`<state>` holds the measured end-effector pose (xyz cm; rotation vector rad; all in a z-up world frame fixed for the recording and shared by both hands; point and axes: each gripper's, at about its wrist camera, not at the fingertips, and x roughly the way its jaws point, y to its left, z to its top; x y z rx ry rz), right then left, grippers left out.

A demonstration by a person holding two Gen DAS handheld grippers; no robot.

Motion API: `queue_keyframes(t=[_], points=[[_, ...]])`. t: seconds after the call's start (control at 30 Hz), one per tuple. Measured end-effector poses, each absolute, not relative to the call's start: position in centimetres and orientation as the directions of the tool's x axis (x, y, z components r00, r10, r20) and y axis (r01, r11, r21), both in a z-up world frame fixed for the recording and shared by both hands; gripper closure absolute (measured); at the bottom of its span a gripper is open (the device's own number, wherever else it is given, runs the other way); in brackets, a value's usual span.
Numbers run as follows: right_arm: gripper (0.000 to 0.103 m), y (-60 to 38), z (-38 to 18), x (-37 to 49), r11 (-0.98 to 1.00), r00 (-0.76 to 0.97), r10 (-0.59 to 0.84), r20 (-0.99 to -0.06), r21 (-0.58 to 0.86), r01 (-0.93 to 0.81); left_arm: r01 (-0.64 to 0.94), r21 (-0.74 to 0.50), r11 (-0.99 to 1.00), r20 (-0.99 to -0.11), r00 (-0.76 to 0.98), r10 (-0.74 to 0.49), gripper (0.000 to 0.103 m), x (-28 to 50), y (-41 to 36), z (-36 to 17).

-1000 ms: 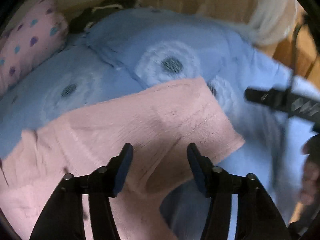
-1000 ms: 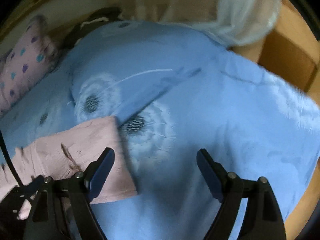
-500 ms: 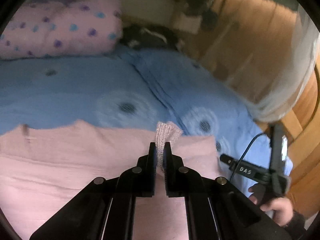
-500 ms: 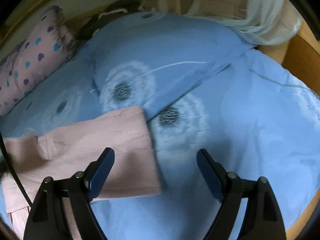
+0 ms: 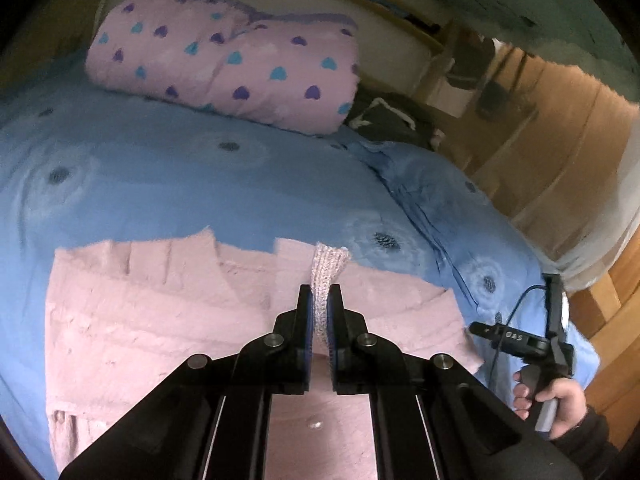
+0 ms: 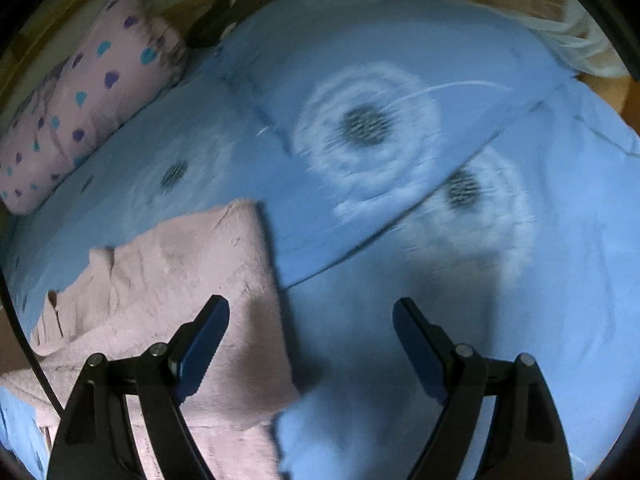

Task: Fold small clothes

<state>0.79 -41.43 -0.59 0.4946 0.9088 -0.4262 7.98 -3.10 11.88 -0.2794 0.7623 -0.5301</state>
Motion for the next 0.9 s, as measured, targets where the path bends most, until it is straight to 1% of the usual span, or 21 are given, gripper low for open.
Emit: queue_keyframes(t=[0.07, 0.1, 0.2, 0.23, 0.3, 0.33, 0.37, 0.4, 0.43, 0.47, 0.5, 0.53, 0.6, 0.73, 0.77, 0.8, 0.83, 0.9], points=[[0.016, -40.5, -1.2, 1.5, 0.814, 0.536, -0.120, -0.835, 0.226, 0.534, 0.337, -0.437, 0.834, -0.580, 0.603, -0.548, 0.103, 8.0, -1.9, 10.8], [0.016, -40.0, -1.5, 1.9, 0.819, 0.532, -0.112, -0.839, 0.226, 0.528, 0.313, -0.436, 0.844, -0.594, 0.605, -0.531, 0.103, 8.0, -1.4, 10.1], [0.016, -38.7, -1.8, 2.7, 0.835, 0.518, -0.111, -0.848, 0.204, 0.512, 0.147, -0.425, 0.893, -0.713, 0.553, -0.431, 0.103, 8.2, 0.2, 6.9], [0.016, -38.2, -1.9, 2.9, 0.842, 0.509, -0.116, -0.853, 0.188, 0.506, 0.040, -0.419, 0.907, -0.782, 0.493, -0.383, 0.101, 8.4, 1.2, 5.0], [0.016, -37.4, -2.0, 3.3, 0.856, 0.493, -0.130, -0.860, 0.154, 0.494, -0.119, -0.435, 0.893, -0.841, 0.409, -0.355, 0.097, 8.2, 3.1, 2.6], [0.016, -37.1, -2.0, 3.3, 0.862, 0.491, -0.137, -0.860, 0.140, 0.486, -0.166, -0.509, 0.845, -0.806, 0.436, -0.400, 0.097, 7.5, 4.3, 2.0], [0.016, -36.9, -1.9, 3.5, 0.868, 0.491, -0.144, -0.859, 0.128, 0.479, -0.198, -0.514, 0.834, -0.799, 0.464, -0.382, 0.097, 6.8, 4.8, 2.1], [0.016, -36.6, -1.8, 3.5, 0.874, 0.492, -0.151, -0.857, 0.116, 0.471, -0.203, -0.477, 0.855, -0.815, 0.466, -0.344, 0.096, 6.5, 4.5, 2.7], [0.016, -36.2, -1.7, 3.6, 0.883, 0.493, -0.160, -0.855, 0.099, 0.458, -0.177, -0.458, 0.871, -0.818, 0.466, -0.336, 0.093, 6.5, 3.9, 3.2], [0.016, -36.1, -1.7, 3.7, 0.889, 0.493, -0.165, -0.854, 0.087, 0.449, -0.106, -0.450, 0.887, -0.803, 0.482, -0.350, 0.090, 6.8, 2.9, 4.1], [0.016, -35.9, -1.7, 3.8, 0.894, 0.492, -0.170, -0.854, 0.076, 0.442, -0.051, -0.445, 0.894, -0.788, 0.497, -0.363, 0.083, 7.1, 2.2, 4.6], [0.016, -35.7, -1.7, 4.0, 0.898, 0.491, -0.173, -0.854, 0.068, 0.435, 0.005, -0.421, 0.907, -0.778, 0.511, -0.364, 0.080, 7.7, 1.3, 5.1], [0.016, -35.6, -1.9, 4.3, 0.901, 0.488, -0.171, -0.856, 0.065, 0.430, 0.038, -0.369, 0.929, -0.790, 0.513, -0.335, 0.080, 9.0, 0.3, 4.9], [0.016, -35.7, -2.4, 5.1, 0.888, 0.485, -0.159, -0.860, 0.091, 0.451, 0.027, -0.333, 0.943, -0.853, 0.419, -0.313, 0.080, 10.6, -0.9, 2.5], [0.016, -35.6, -2.5, 5.3, 0.887, 0.488, -0.153, -0.859, 0.098, 0.451, 0.047, -0.314, 0.948, -0.847, 0.439, -0.302, 0.081, 10.6, -1.2, 2.6], [0.016, -35.4, -2.5, 5.5, 0.889, 0.490, -0.150, -0.859, 0.099, 0.447, 0.066, -0.297, 0.952, -0.842, 0.452, -0.294, 0.089, 10.4, -1.4, 2.9], [0.016, -35.3, -2.5, 5.6, 0.894, 0.492, -0.151, -0.857, 0.094, 0.438, 0.081, -0.306, 0.949, -0.838, 0.450, -0.309, 0.103, 10.4, -1.5, 3.1], [0.016, -35.0, -2.5, 5.8, 0.903, 0.494, -0.170, -0.853, 0.066, 0.425, 0.120, -0.389, 0.913, -0.802, 0.443, -0.400, 0.103, 10.0, -1.4, 3.7]])
